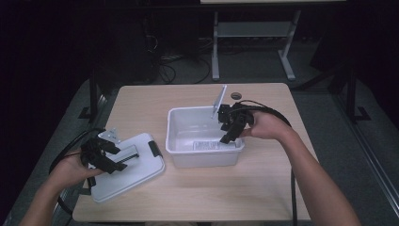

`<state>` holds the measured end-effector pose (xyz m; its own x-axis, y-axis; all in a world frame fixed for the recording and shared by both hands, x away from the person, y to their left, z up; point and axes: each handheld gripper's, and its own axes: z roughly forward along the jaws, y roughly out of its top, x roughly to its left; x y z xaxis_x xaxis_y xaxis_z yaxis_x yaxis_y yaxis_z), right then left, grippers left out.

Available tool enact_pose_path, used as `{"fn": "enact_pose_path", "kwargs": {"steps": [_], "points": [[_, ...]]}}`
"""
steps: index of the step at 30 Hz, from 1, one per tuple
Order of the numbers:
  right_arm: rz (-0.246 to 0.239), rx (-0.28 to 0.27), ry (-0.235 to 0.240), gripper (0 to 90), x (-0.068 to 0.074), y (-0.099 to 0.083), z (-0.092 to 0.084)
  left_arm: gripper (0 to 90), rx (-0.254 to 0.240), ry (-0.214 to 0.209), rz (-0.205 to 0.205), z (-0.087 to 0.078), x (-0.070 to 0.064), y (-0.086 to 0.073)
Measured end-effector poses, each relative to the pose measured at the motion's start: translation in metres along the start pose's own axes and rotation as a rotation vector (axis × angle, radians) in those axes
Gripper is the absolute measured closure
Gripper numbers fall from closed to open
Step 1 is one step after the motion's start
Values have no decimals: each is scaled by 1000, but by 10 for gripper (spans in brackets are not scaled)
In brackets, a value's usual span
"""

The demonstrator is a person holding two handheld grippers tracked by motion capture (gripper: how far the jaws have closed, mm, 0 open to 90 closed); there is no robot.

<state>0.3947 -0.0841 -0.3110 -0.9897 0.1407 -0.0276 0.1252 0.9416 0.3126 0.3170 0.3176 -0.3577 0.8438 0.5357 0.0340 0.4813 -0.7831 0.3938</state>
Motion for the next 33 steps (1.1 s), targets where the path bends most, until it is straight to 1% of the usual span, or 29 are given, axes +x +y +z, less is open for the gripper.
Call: {"fn": "enact_pose_path", "kwargs": {"steps": [5,10,13,17,26,27,30,31,33], "points": [[3,-6,-10,482,0,-4,-5,304,8,-1,4,1,1,1],[5,-4,-19,481,2,-6,-11,304,5,-2,2,2,-1,3],[9,-3,-26,480,2,-8,-14,304,9,-3,9,2,0,4],[15,-8,-31,475,2,-12,-17,305,11,-4,4,3,0,4],[39,-8,-43,458,3,-20,-26,308,12,-9,7,6,-2,6],[47,-10,-45,453,3,-22,-28,308,13,-9,9,6,-2,7],[49,-19,-49,444,3,-25,-30,308,15,-10,8,6,-2,7],[55,-26,-51,435,3,-27,-32,307,15,-13,3,7,-2,7],[62,-29,-53,430,3,-29,-34,307,16,-13,5,7,-3,8]]}}
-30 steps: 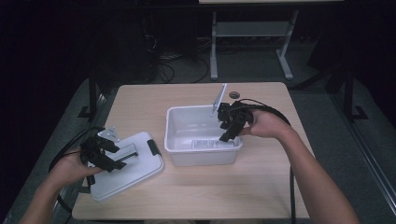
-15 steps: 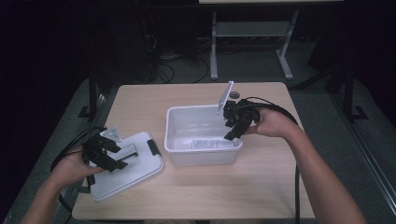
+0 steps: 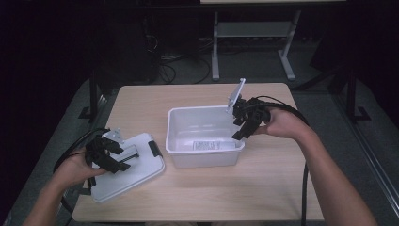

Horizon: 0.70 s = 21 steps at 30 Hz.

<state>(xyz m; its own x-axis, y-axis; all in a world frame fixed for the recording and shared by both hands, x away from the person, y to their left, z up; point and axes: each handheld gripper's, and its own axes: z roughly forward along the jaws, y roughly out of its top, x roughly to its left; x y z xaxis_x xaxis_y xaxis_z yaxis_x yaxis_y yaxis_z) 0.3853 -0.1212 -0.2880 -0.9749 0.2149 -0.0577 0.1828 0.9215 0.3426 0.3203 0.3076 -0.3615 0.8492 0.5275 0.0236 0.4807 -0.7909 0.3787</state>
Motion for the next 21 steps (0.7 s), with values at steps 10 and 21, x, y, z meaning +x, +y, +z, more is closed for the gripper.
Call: {"fn": "enact_pose_path", "kwargs": {"steps": [10,21], "points": [[35,-5,-12,384,0,-9,-10,308,-1,2,2,3,-2,0],[62,-17,-35,373,-1,-24,-22,311,2,-1,6,7,-3,-1]]}}
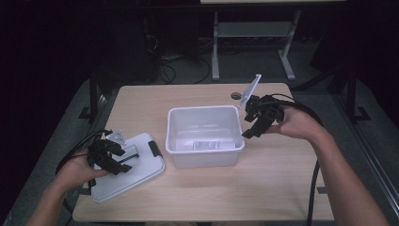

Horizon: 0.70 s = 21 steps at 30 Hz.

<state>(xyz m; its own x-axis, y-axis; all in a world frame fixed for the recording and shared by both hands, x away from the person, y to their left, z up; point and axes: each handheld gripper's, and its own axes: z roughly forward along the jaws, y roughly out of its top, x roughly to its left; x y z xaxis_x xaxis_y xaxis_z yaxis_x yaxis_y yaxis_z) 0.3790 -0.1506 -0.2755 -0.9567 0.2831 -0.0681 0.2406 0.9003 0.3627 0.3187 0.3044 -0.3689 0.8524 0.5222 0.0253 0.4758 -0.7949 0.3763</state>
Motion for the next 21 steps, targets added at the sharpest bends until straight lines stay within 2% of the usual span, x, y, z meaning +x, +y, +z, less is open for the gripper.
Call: {"fn": "enact_pose_path", "kwargs": {"steps": [15,21], "points": [[46,-16,-12,361,-1,-24,-9,328,7,8,7,4,-1,-2],[67,-22,-17,358,-2,-34,-10,373,15,20,2,5,0,-4]]}}
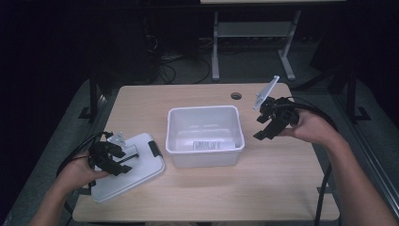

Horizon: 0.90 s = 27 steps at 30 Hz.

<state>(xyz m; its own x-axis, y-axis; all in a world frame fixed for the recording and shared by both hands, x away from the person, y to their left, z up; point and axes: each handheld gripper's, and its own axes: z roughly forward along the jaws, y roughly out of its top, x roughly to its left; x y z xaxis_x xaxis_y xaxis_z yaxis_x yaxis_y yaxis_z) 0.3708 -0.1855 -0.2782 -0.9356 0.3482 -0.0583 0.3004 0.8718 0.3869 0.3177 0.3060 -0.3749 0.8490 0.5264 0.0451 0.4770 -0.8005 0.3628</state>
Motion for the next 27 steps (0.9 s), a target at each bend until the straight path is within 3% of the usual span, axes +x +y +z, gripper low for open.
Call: {"fn": "enact_pose_path", "kwargs": {"steps": [13,27], "points": [[28,-2,3,348,-2,-17,3,516,15,45,18,3,0,2],[59,-8,7,342,-3,-36,9,603,39,75,21,7,4,2]]}}
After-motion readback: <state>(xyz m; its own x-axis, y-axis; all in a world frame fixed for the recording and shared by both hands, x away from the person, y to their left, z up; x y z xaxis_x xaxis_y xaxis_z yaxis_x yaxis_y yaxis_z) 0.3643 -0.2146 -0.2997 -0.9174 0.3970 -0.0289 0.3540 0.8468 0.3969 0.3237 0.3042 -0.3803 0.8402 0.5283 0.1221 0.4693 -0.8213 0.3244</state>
